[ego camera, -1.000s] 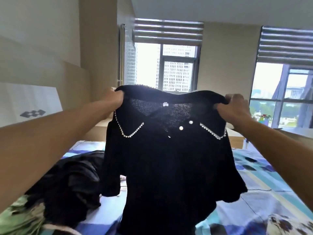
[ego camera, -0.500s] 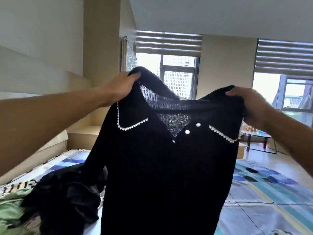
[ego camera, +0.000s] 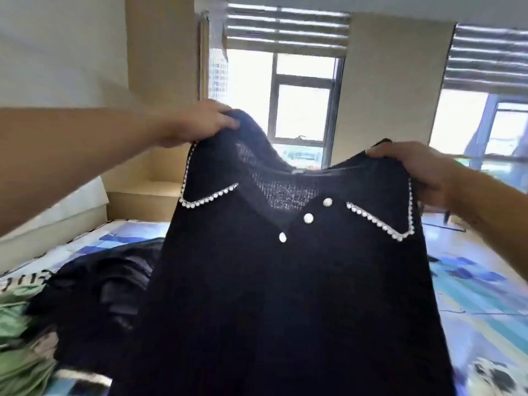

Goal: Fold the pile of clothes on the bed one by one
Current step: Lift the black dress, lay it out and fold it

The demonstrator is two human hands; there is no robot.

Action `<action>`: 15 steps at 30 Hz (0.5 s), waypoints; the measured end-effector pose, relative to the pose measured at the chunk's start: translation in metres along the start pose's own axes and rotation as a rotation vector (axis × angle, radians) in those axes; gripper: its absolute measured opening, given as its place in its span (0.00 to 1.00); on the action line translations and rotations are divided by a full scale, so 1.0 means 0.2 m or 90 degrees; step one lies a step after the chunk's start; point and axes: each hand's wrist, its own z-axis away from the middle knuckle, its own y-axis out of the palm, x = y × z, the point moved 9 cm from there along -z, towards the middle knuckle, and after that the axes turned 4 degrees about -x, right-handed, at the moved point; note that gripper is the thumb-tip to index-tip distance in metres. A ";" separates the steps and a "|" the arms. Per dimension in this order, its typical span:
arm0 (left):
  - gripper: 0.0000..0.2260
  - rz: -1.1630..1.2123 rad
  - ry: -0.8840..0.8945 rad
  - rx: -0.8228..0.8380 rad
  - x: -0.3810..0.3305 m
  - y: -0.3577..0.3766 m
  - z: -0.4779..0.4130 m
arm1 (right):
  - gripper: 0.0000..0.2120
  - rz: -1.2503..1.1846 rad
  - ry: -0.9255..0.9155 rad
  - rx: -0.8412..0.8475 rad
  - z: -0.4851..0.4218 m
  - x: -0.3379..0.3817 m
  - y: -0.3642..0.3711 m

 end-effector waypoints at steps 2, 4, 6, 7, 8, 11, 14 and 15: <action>0.09 -0.044 -0.014 0.097 0.28 0.27 0.08 | 0.10 0.072 0.051 0.039 -0.02 -0.35 0.13; 0.08 -0.103 -0.048 0.148 0.62 0.54 0.17 | 0.17 0.163 0.117 0.100 -0.02 -0.72 0.26; 0.07 -0.124 -0.091 0.177 0.88 0.75 0.23 | 0.27 0.248 0.187 0.156 -0.01 -1.03 0.34; 0.07 -0.137 -0.112 0.190 0.97 0.84 0.26 | 0.31 0.283 0.213 0.170 -0.03 -1.16 0.36; 0.06 -0.149 -0.124 0.209 1.05 0.92 0.27 | 0.30 0.306 0.236 0.176 -0.05 -1.26 0.39; 0.12 -0.131 -0.200 0.206 1.27 1.09 0.17 | 0.21 0.305 0.228 0.089 -0.24 -1.43 0.41; 0.17 -0.105 -0.248 0.084 1.33 1.11 -0.02 | 0.28 0.280 0.172 -0.101 -0.45 -1.53 0.34; 0.22 -0.099 -0.284 0.068 1.37 1.13 -0.04 | 0.31 0.284 0.171 -0.139 -0.48 -1.56 0.33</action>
